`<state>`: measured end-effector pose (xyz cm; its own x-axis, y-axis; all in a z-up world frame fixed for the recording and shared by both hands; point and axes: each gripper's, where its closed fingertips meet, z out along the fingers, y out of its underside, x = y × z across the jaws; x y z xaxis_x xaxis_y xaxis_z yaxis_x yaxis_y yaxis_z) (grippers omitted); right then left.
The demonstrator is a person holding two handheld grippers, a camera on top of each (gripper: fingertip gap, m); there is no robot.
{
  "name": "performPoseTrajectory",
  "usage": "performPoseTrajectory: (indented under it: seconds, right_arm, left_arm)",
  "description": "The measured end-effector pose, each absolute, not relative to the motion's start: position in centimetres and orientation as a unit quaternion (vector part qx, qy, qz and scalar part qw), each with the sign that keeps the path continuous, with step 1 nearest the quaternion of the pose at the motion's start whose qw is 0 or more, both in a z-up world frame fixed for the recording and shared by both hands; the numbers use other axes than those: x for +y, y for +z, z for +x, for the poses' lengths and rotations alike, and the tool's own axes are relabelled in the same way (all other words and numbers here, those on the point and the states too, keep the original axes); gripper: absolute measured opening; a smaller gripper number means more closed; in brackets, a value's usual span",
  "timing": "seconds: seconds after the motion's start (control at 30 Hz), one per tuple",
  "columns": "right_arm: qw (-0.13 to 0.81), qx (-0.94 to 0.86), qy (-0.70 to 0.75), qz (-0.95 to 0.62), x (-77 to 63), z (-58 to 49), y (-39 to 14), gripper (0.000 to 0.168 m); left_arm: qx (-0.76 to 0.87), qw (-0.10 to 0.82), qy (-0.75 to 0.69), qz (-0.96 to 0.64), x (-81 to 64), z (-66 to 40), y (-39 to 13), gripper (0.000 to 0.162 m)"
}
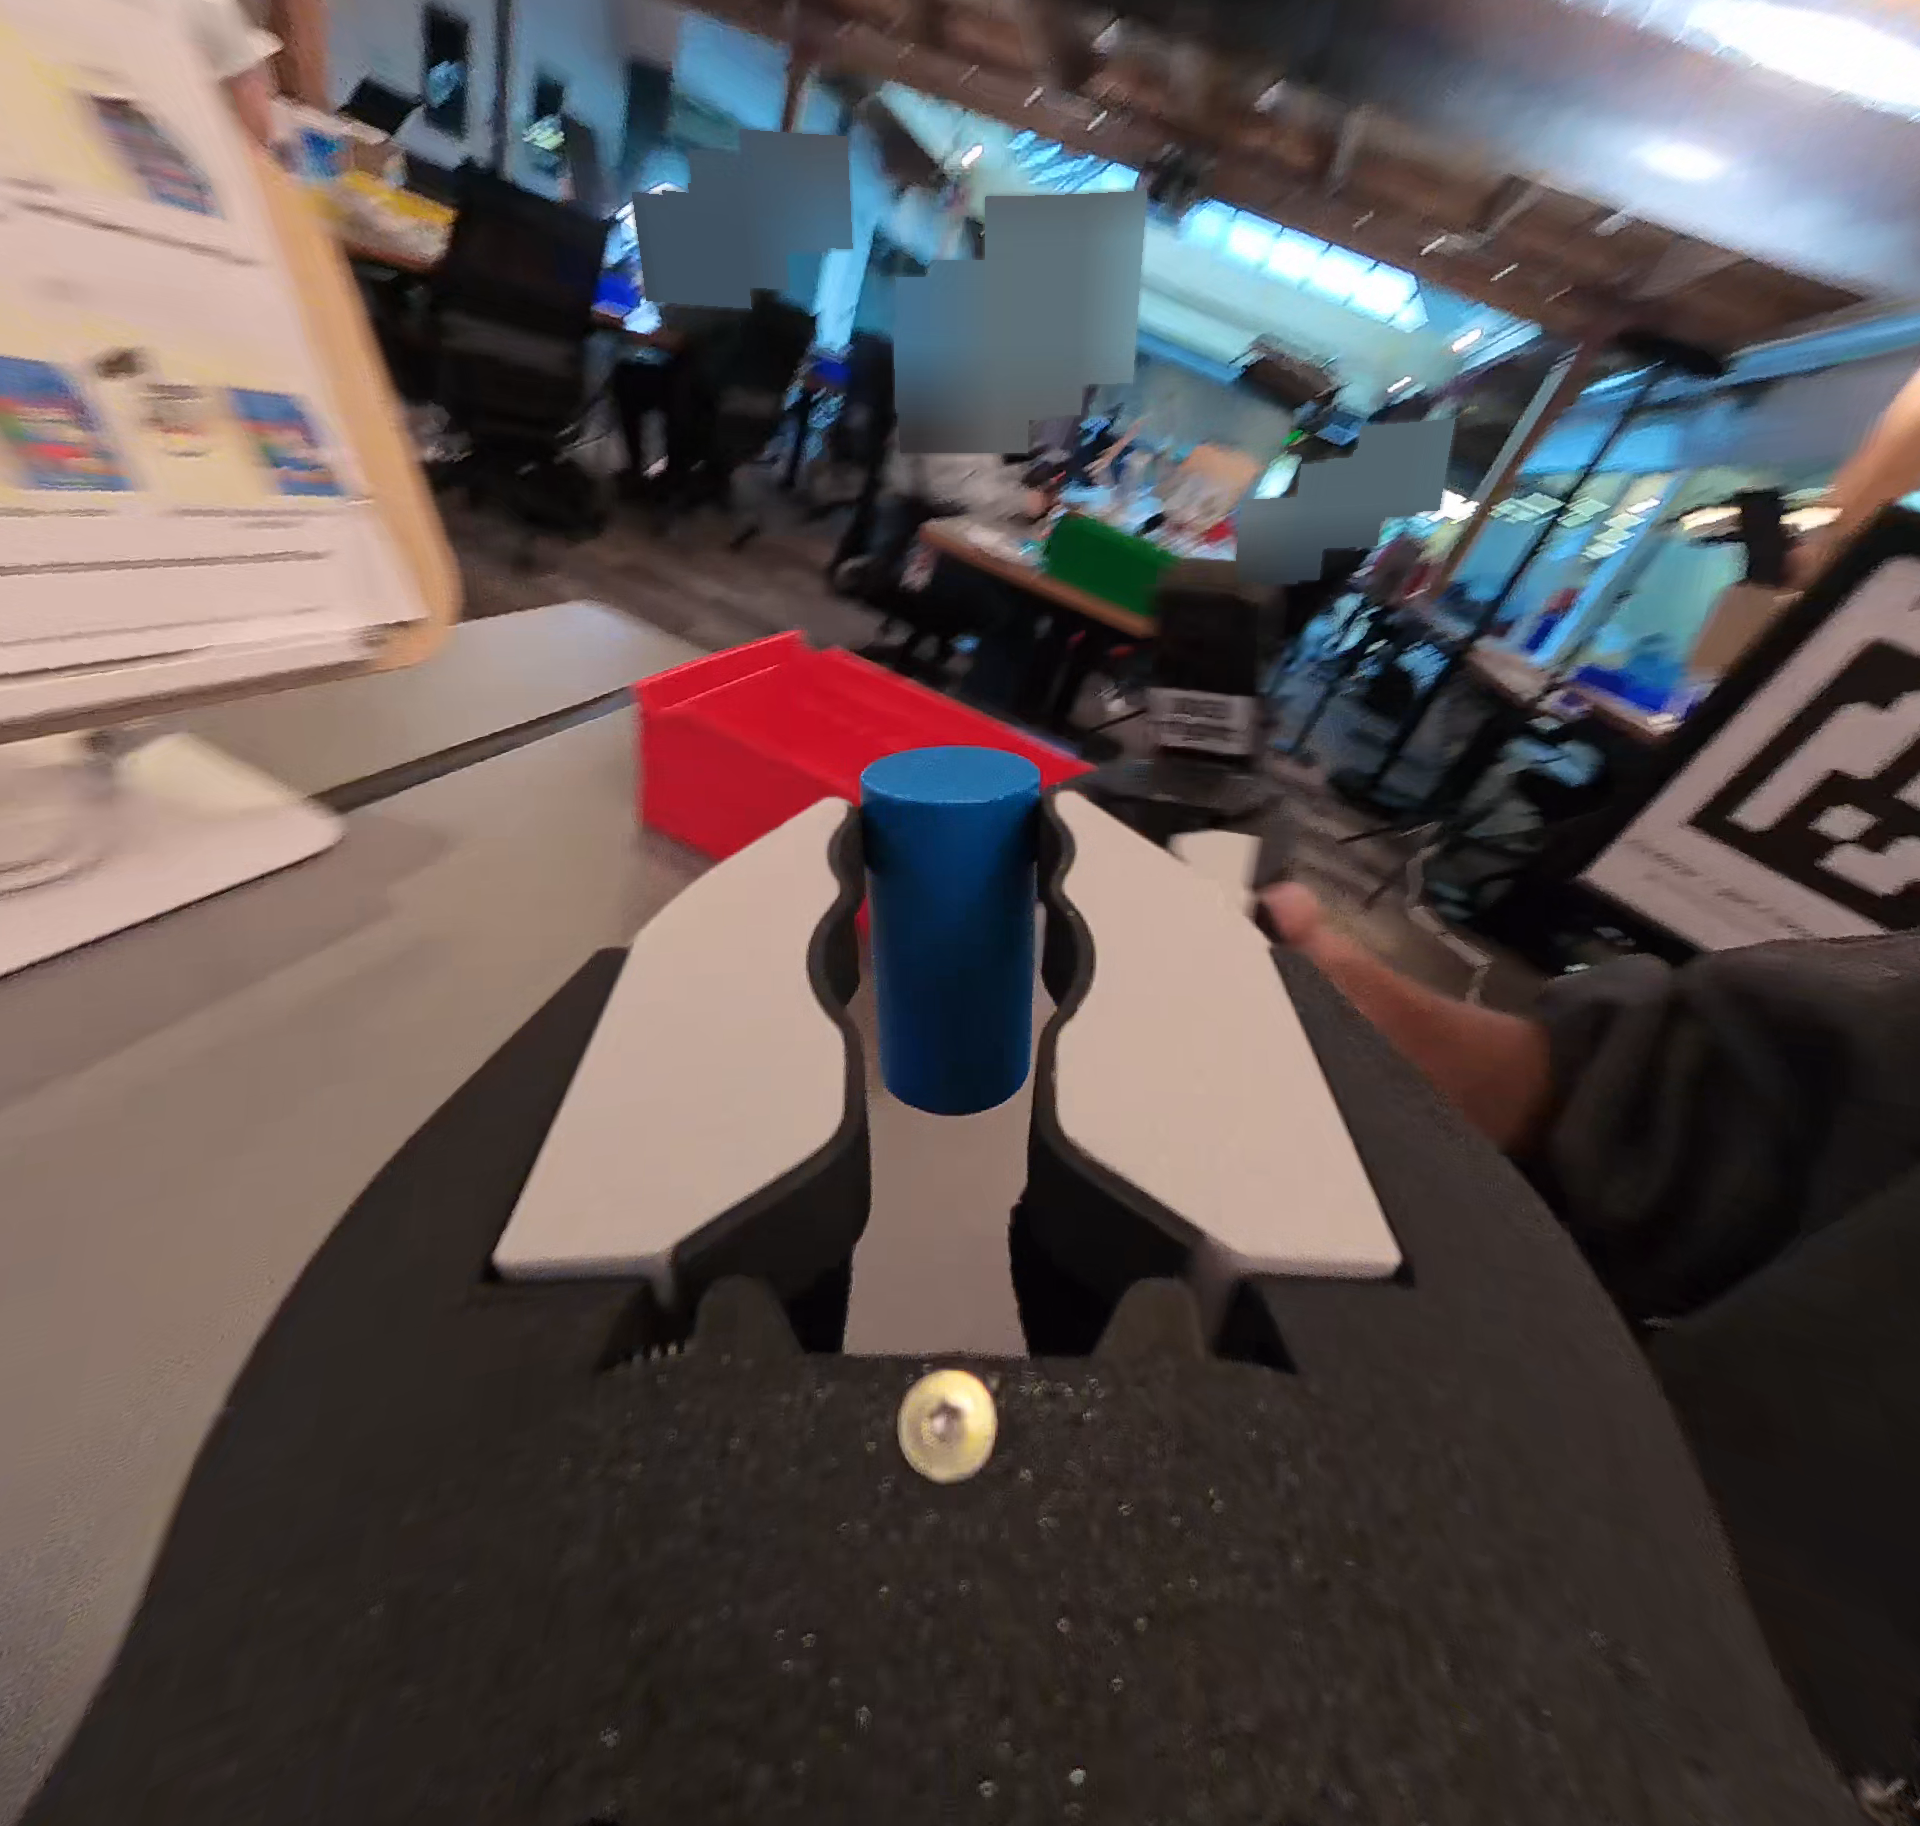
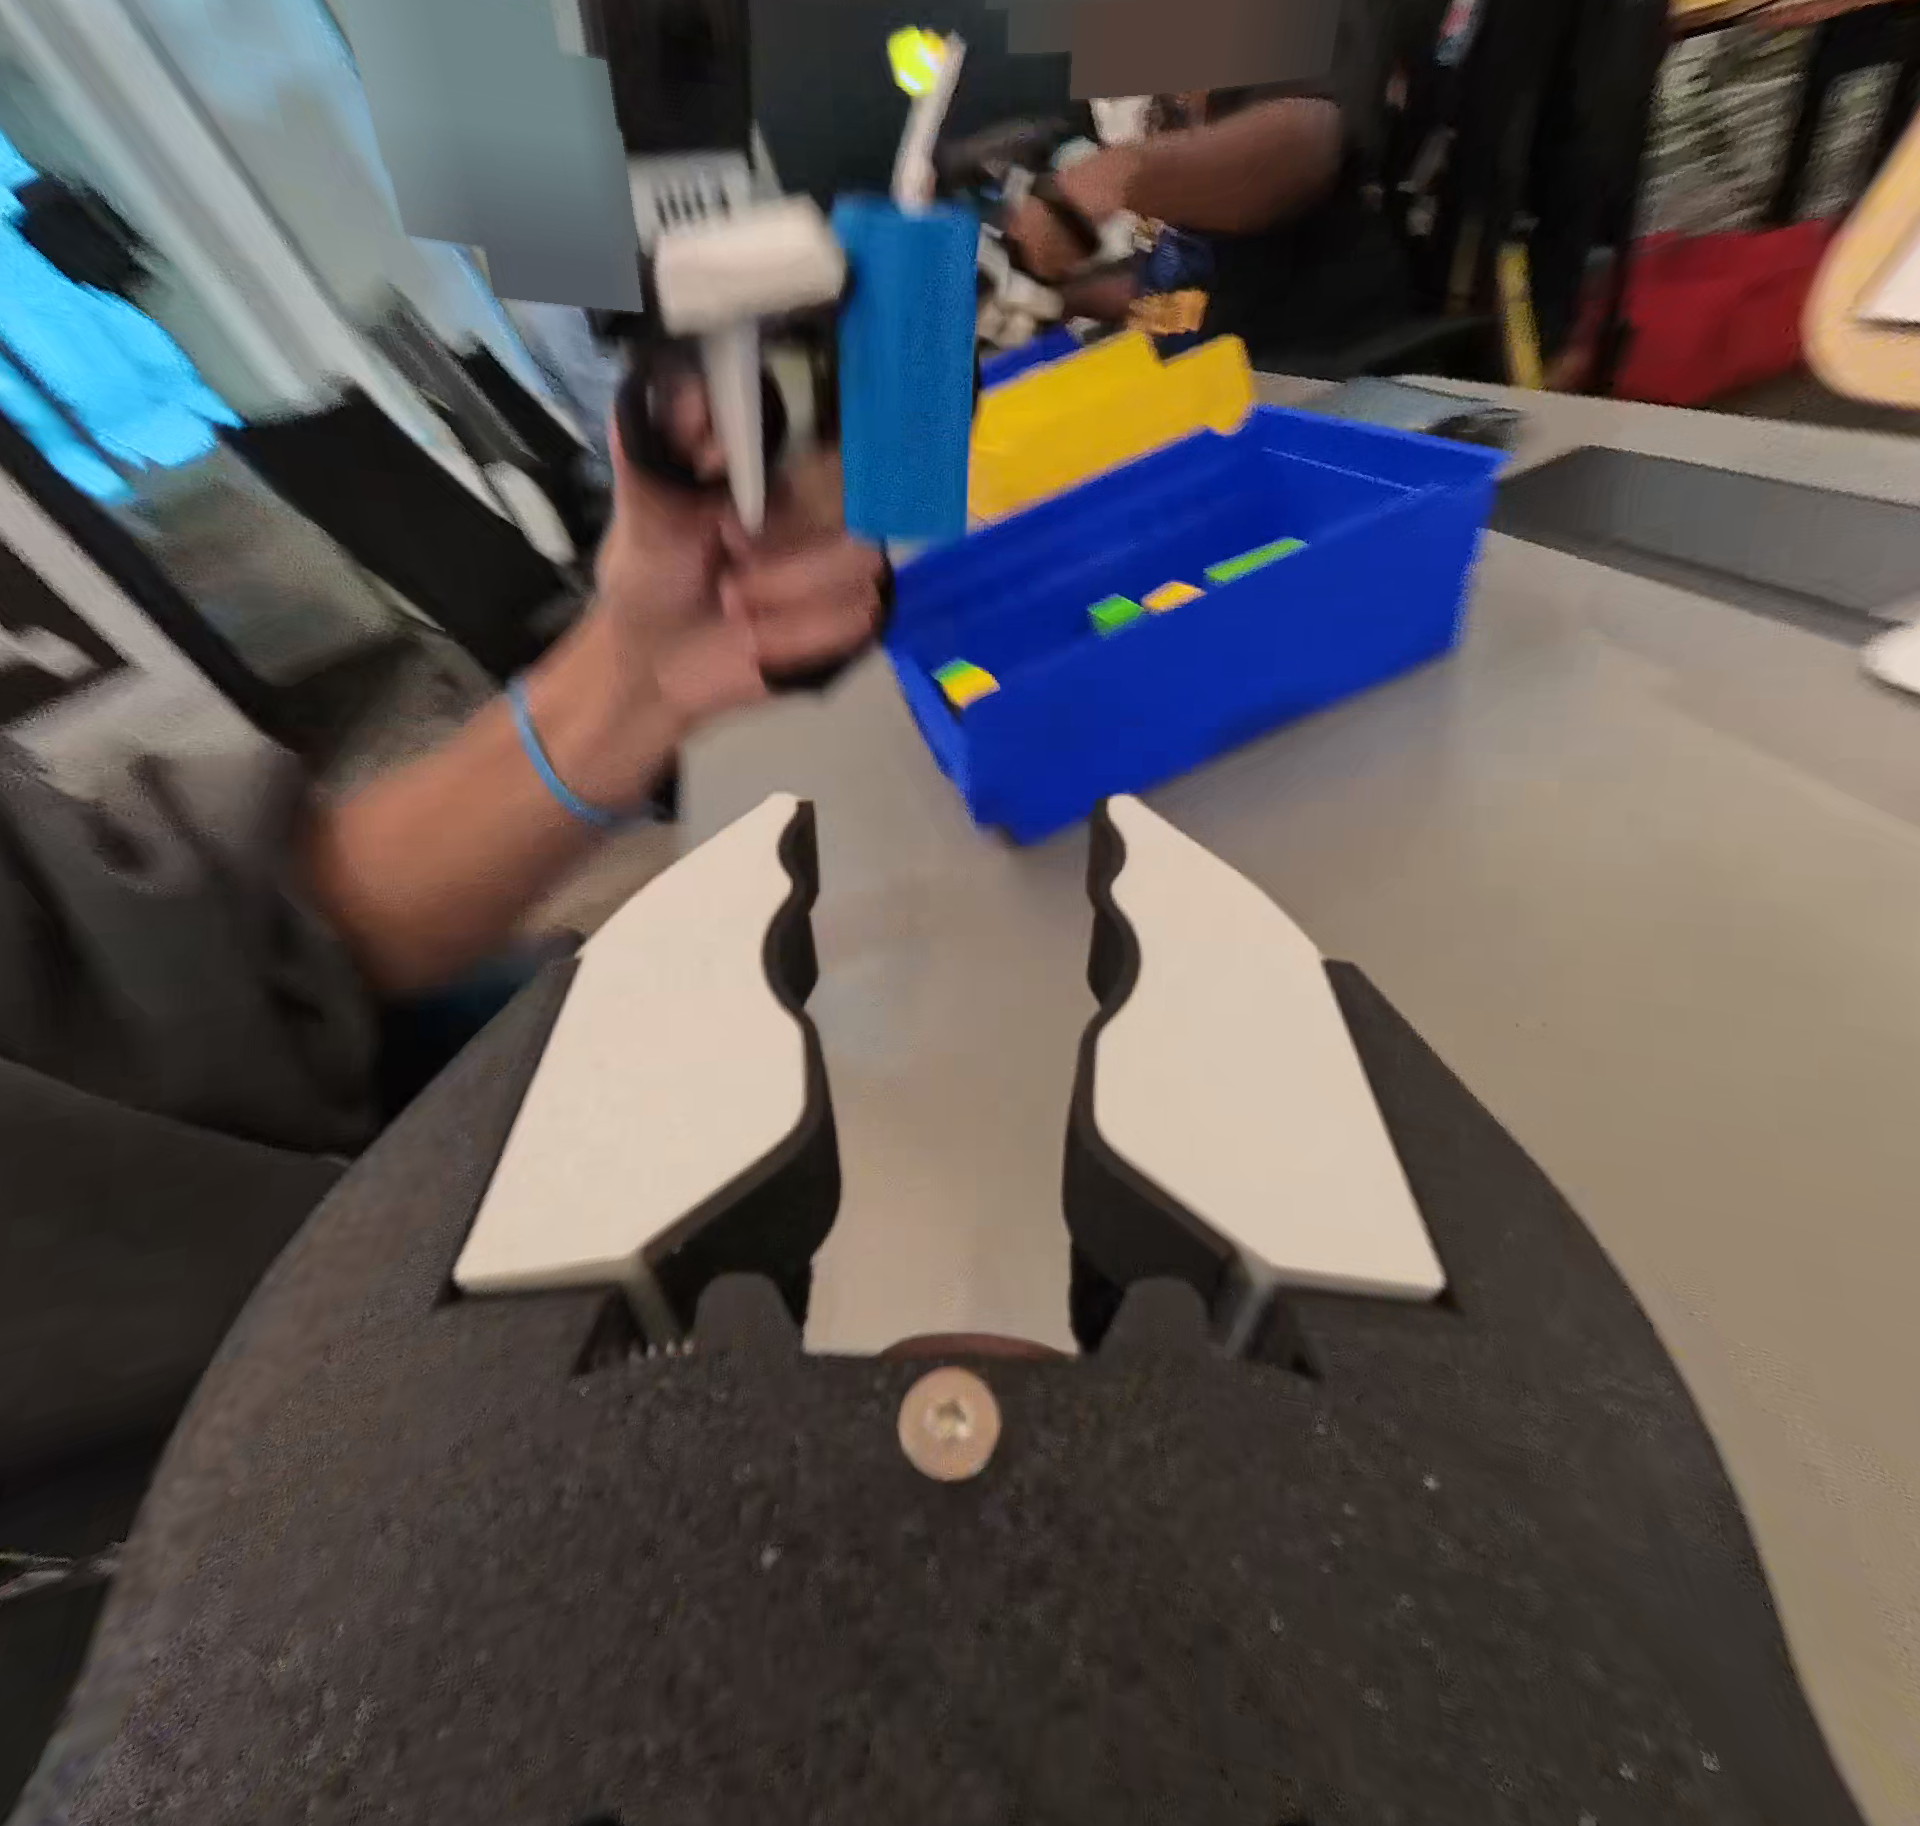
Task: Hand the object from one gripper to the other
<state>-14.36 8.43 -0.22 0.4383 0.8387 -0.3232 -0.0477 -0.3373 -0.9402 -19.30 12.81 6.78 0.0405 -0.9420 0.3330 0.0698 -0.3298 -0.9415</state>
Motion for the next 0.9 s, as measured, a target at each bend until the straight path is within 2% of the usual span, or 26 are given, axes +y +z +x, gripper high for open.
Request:
performPoseTrajectory:
  seconds: [0.17, 0.4, 0.43, 0.53, 0.73, 0.8, 0.83, 0.9]
  right_arm:
    - [0.484, -0.279, 0.580, -0.593, 7.7, -16.0, 2.4, 0.048]
    - [0.443, -0.290, 0.581, -0.618, 7.2, -17.4, -1.0, 0.052]
    - [0.439, -0.278, 0.594, -0.614, 7.3, -17.4, -1.1, 0.051]
    - [0.427, -0.272, 0.635, -0.583, 6.7, -17.3, -0.8, 0.032]
    - [0.424, -0.287, 0.614, -0.601, 6.3, -16.4, -0.8, 0.031]
    - [0.438, -0.284, 0.598, -0.608, 6.5, -14.7, 0.1, 0.031]
    - [0.454, -0.281, 0.583, -0.613, 6.7, -13.2, 1.1, 0.031]
    - [0.504, -0.262, 0.540, -0.621, 7.4, -8.5, 3.8, 0.031]
  left_arm:
    - [0.371, 0.413, -0.630, -0.543, 9.0, -16.1, 4.6, 0.031]
    - [0.370, 0.389, -0.641, -0.548, 8.3, -14.8, 2.8, 0.031]
    - [0.372, 0.384, -0.645, -0.546, 8.1, -14.7, 2.7, 0.031]
    - [0.378, 0.383, -0.639, -0.550, 7.8, -14.1, 2.3, 0.031]
    - [0.359, 0.374, -0.636, -0.572, 7.6, -14.4, 2.3, 0.032]
    - [0.351, 0.387, -0.609, -0.597, 7.6, -15.4, 1.8, 0.068]
    - [0.351, 0.393, -0.583, -0.619, 7.7, -16.2, 0.9, 0.073]
    - [0.367, 0.384, -0.526, -0.664, 7.5, -18.3, -2.2, 0.067]
